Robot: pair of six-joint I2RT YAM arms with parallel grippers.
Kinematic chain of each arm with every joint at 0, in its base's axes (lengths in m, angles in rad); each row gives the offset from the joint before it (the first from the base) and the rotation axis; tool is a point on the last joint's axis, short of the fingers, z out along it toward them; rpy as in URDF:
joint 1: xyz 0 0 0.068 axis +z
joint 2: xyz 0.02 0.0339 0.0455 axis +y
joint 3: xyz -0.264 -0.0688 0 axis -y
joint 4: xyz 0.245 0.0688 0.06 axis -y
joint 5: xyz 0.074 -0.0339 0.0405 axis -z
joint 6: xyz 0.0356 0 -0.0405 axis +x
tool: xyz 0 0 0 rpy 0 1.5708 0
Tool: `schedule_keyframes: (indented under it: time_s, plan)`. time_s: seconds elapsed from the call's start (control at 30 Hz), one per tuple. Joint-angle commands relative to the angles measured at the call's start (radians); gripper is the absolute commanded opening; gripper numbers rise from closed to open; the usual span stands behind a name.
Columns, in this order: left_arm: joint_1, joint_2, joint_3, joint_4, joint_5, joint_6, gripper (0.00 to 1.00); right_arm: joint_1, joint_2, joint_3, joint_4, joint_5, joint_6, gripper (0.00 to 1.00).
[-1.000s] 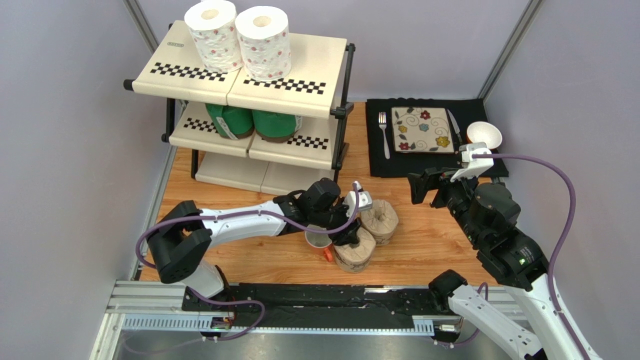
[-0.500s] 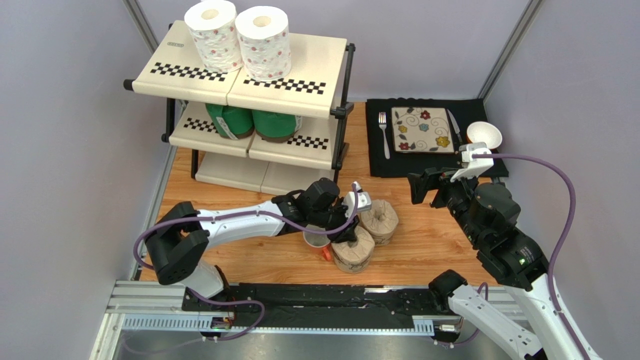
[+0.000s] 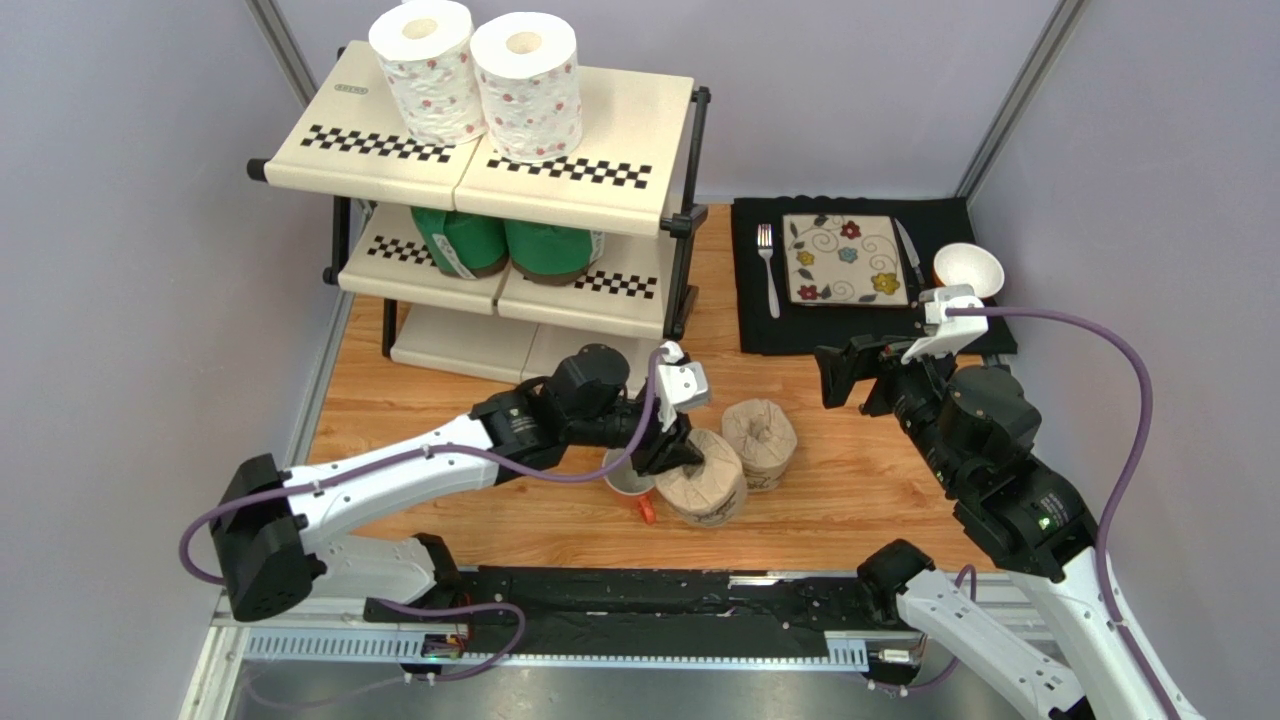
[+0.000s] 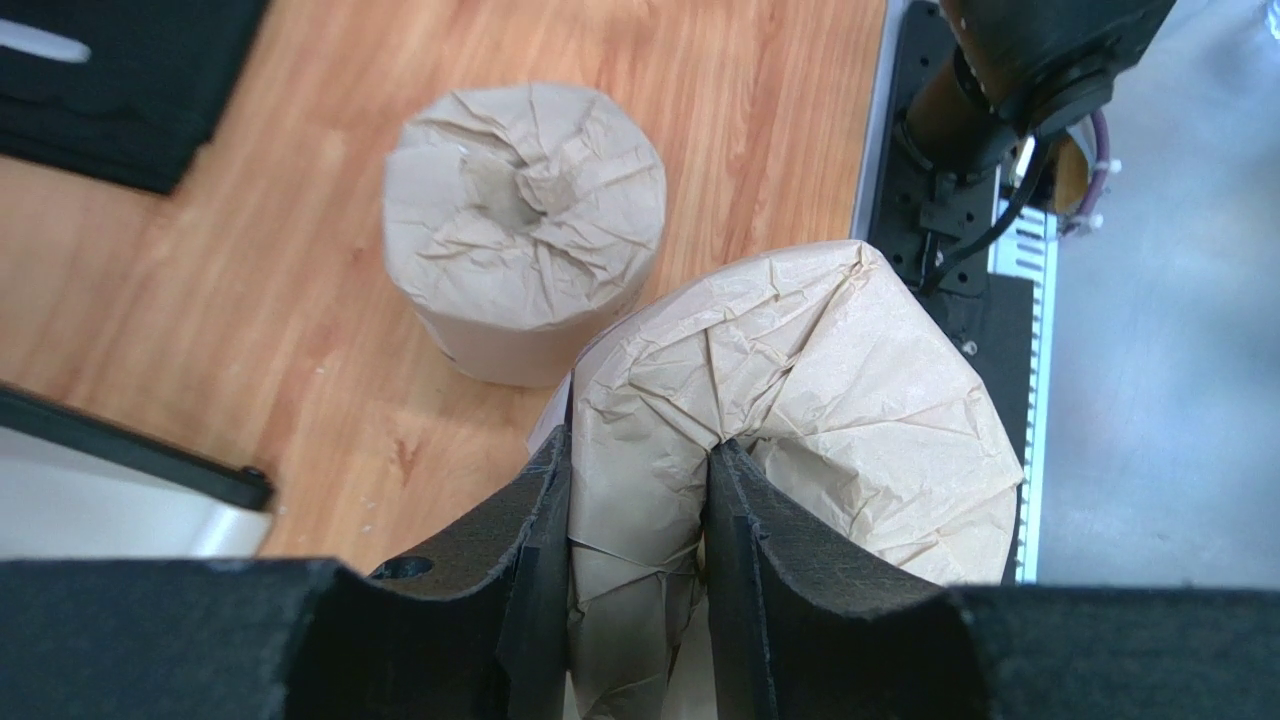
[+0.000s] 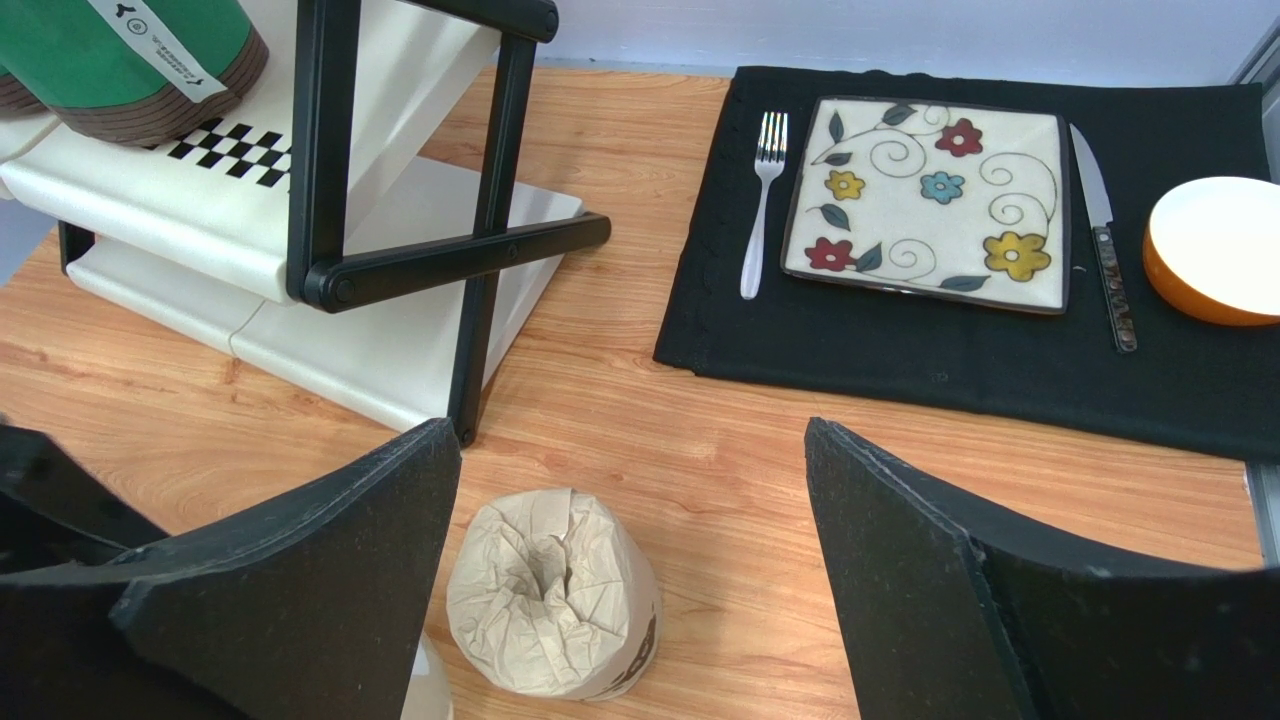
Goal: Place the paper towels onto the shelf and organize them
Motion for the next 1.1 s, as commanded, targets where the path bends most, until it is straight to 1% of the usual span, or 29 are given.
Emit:
schedule_keyframes:
  time_s: [0.0,0.03,0.07,0.1,0.13,0.17,0.2,0.27,0.3,0.37,0.4,0.43,0.47,0.5,0.53,0.6,0.67,0.7,0.8,0.9,0.93,1.0,1.03,1.07]
  plan:
    - [-0.001,-0.135,0.009,0.032,-0.088,-0.025,0.2,0.003,-0.006,0.008,0.017,-0.006,0.009,0.9]
    - [-0.001,-0.164,-0.008,0.041,-0.165,-0.036,0.2,0.003,-0.006,0.008,0.017,-0.007,0.009,0.9]
    - [-0.001,-0.195,-0.051,0.063,-0.21,-0.059,0.21,0.003,-0.005,0.005,0.018,-0.006,0.009,0.9]
    - [-0.001,-0.261,-0.077,0.079,-0.25,-0.073,0.22,0.003,-0.002,0.005,0.021,-0.01,0.011,0.89]
    - [-0.001,-0.295,-0.103,0.089,-0.34,-0.088,0.22,0.003,-0.002,0.002,0.023,-0.012,0.012,0.9]
    - [-0.001,-0.328,-0.152,0.098,-0.371,-0.114,0.22,0.003,0.0,-0.001,0.027,-0.018,0.014,0.9]
    - [0.001,-0.391,-0.175,0.1,-0.493,-0.128,0.21,0.003,0.004,-0.003,0.032,-0.027,0.017,0.89]
    - [0.001,-0.46,-0.235,0.083,-0.6,-0.162,0.21,0.003,0.01,-0.004,0.038,-0.038,0.019,0.9]
    - [0.001,-0.534,-0.255,0.077,-0.71,-0.177,0.21,0.001,0.014,-0.003,0.041,-0.045,0.022,0.9]
    - [0.002,-0.618,-0.336,0.089,-0.825,-0.208,0.21,0.003,0.02,-0.004,0.046,-0.05,0.026,0.9]
    - [0.002,-0.705,-0.367,0.099,-0.943,-0.22,0.21,0.001,0.023,-0.006,0.053,-0.058,0.026,0.9]
    - [0.004,-0.749,-0.423,0.124,-0.991,-0.223,0.21,0.003,0.023,-0.006,0.053,-0.058,0.029,0.9]
    - [0.005,-0.789,-0.443,0.127,-1.036,-0.219,0.21,0.003,0.026,-0.006,0.058,-0.061,0.035,0.9]
    - [0.007,-0.851,-0.457,0.129,-1.078,-0.211,0.21,0.003,0.027,-0.004,0.06,-0.064,0.036,0.9]
    - [0.007,-0.878,-0.471,0.126,-1.152,-0.199,0.21,0.001,0.027,-0.004,0.061,-0.068,0.036,0.89]
    - [0.007,-0.937,-0.479,0.126,-1.241,-0.162,0.22,0.003,0.034,-0.003,0.064,-0.07,0.036,0.9]
    - [0.007,-0.967,-0.493,0.162,-1.275,-0.108,0.22,0.003,0.04,0.0,0.064,-0.072,0.037,0.9]
    - [0.007,-0.984,-0.496,0.169,-1.315,-0.094,0.22,0.003,0.041,0.001,0.067,-0.073,0.037,0.9]
    - [0.007,-0.991,-0.513,0.199,-1.379,-0.045,0.23,0.003,0.052,0.001,0.075,-0.085,0.04,0.9]
    - [0.011,-0.973,-0.549,0.27,-1.389,-0.001,0.23,0.003,0.06,-0.003,0.081,-0.088,0.04,0.9]
    - [0.016,-0.964,-0.569,0.293,-1.39,-0.004,0.23,0.003,0.061,-0.004,0.084,-0.09,0.04,0.9]
    - [0.054,-0.932,-0.579,0.279,-1.361,-0.04,0.23,0.003,0.063,-0.004,0.09,-0.096,0.039,0.9]
    - [0.075,-0.921,-0.579,0.24,-1.337,-0.103,0.23,0.003,0.066,-0.004,0.089,-0.096,0.036,0.9]
    - [0.132,-0.906,-0.583,0.222,-1.308,-0.134,0.22,0.003,0.066,-0.001,0.086,-0.096,0.034,0.9]
